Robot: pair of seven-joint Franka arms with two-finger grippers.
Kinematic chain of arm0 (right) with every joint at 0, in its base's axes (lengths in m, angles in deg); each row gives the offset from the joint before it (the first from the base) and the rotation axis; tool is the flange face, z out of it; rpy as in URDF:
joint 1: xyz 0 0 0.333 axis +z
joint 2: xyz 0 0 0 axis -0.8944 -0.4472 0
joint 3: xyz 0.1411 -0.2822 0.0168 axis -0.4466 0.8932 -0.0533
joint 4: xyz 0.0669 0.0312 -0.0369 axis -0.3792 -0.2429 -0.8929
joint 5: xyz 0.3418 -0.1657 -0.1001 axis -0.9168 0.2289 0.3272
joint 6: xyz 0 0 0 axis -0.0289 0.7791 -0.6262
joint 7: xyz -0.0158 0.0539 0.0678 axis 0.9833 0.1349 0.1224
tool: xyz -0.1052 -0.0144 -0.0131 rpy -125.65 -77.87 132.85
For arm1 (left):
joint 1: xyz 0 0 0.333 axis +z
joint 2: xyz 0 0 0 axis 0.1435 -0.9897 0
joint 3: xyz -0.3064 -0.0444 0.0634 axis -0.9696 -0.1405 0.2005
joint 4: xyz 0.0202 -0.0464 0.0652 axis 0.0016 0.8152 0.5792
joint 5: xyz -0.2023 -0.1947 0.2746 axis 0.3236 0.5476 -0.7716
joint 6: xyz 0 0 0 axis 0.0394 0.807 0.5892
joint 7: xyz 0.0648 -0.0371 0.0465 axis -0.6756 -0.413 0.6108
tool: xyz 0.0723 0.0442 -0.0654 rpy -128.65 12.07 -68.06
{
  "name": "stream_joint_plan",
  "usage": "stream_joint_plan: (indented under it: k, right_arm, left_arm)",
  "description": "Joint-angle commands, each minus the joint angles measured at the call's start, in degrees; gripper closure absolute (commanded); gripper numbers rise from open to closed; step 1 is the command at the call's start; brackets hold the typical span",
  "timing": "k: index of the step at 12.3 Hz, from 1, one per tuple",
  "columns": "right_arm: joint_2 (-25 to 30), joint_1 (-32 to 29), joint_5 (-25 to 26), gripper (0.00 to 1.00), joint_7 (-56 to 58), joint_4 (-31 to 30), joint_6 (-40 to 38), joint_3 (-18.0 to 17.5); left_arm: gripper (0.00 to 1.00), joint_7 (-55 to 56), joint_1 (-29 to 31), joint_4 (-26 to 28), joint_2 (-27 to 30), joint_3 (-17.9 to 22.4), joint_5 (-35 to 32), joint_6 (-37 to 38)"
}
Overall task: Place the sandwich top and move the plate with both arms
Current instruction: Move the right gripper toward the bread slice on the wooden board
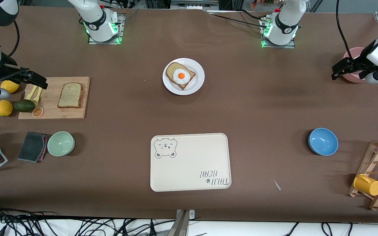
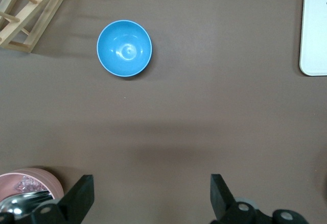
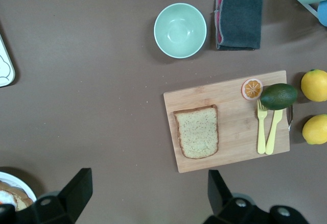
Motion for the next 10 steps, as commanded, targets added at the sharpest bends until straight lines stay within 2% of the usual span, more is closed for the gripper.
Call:
stream_joint_plan:
  k: [1, 2, 3, 5, 6, 8, 10]
  right_arm:
    - [1.62, 0.14, -0.08, 0.00, 0.16, -0.09, -0.88, 0.05]
    - [1.89, 0.23, -0.08, 0.00, -0.10, -0.18, -0.97, 0.13]
    - [1.80, 0.75, 0.18, 0.00, -0.54, -0.10, -1.14, 0.39]
    - [1.80, 5.21, 0.36, 0.00, -0.63, -0.01, -1.50, 6.16]
    - [1.80, 6.72, 0.27, 0.00, -0.63, 0.34, -1.15, 7.94]
    - [1.63, 6.21, 0.36, 0.00, -0.45, 0.87, -1.06, 7.52]
    - [1.10, 6.47, 0.09, 0.00, 0.07, 1.75, -0.71, 8.04]
  left_arm:
    - [0.00, -0.39, 0.14, 0.87, 0.97, -0.64, -0.45, -0.83]
    - [0.00, -0.39, -0.21, 0.17, 0.18, -0.91, -0.62, -0.66]
    - [0.00, -0.13, 0.22, -2.79, -0.61, -1.00, -0.62, 0.04]
    - [0.00, 0.22, 0.32, -8.86, -3.33, -1.00, -0.62, 3.28]
    - [0.00, 0.31, 0.23, -11.67, -5.08, -1.00, -0.71, 4.52]
    - [0.00, 0.14, 0.23, -15.64, -7.99, -1.00, -0.97, 7.59]
    - [0.00, -0.30, 0.40, -15.65, -8.00, -0.82, -1.06, 7.70]
